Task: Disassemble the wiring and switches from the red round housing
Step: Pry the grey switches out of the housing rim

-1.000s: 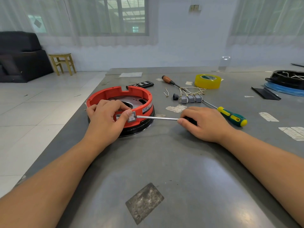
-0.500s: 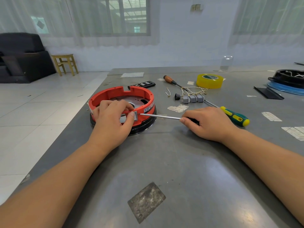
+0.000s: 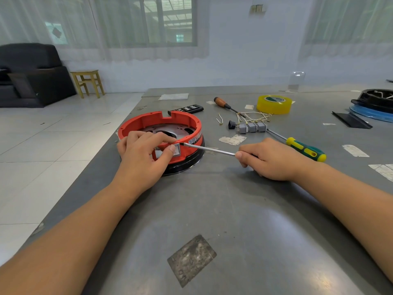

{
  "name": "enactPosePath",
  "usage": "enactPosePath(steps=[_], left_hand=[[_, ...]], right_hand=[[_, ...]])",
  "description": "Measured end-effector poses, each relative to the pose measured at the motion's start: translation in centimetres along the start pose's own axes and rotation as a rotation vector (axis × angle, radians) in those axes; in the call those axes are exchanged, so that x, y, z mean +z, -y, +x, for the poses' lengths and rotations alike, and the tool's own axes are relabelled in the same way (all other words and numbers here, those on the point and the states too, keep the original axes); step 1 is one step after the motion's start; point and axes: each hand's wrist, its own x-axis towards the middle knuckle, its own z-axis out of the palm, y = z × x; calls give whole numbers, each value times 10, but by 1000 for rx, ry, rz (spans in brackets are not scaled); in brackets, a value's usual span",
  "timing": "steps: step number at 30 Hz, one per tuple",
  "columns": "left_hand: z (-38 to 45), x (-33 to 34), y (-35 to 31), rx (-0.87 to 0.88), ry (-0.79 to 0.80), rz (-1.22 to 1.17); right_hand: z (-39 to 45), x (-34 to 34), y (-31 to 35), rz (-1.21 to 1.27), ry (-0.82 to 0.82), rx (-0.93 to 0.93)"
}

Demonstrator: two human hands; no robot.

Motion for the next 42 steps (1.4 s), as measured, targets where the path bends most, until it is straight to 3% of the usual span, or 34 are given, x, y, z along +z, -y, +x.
enactPosePath(steps=[9,18,31,42], left_hand=[[0,1,2,15,5,17],[-1,2,3,26,1,23],[1,1,-6,-67,4,-39],[4,-2,-1,-32,76,-51]], right_hand=[[5,-2,-1,43,56,50],[-5,5,6,-269,-185,-57],[-3,7,17,-402,-255,-41],[22,16,8,-422,-358,-8]])
